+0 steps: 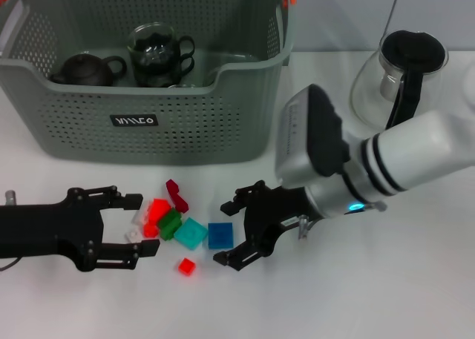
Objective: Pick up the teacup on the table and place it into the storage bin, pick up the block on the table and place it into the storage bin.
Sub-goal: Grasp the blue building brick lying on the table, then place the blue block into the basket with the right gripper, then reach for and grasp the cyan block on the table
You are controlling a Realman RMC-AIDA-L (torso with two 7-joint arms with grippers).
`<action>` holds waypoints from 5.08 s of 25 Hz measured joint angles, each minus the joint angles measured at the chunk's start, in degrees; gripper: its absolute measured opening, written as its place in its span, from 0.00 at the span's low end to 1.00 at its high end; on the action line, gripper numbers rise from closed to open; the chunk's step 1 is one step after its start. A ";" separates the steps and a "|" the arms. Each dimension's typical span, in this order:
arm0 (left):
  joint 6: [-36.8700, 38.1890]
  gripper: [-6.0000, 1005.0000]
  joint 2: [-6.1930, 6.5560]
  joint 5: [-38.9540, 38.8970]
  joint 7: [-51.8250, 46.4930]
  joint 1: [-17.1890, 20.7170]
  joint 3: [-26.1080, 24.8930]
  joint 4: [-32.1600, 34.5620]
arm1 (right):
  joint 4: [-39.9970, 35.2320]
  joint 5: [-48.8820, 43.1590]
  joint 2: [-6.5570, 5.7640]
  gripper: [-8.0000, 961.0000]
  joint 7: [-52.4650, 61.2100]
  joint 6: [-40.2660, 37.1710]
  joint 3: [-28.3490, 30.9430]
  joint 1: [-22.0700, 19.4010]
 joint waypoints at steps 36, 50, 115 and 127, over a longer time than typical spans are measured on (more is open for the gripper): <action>-0.92 0.83 0.36 0.14 -0.05 -0.30 -0.50 -1.39 | -0.74 8.48 0.18 0.57 4.61 11.93 -14.61 -0.34; 2.18 0.83 1.03 1.13 -0.80 0.71 -2.40 -0.63 | -13.09 3.61 -2.82 0.45 8.66 3.58 -7.84 -7.92; 0.46 0.83 0.87 6.11 2.23 -0.04 -1.68 -0.77 | -37.12 -19.14 -0.79 0.93 33.40 -27.56 13.88 -6.15; -0.35 0.83 0.61 6.12 3.52 -0.64 -1.67 -1.18 | -24.85 -18.14 -0.09 0.93 40.53 -2.84 -7.77 -1.96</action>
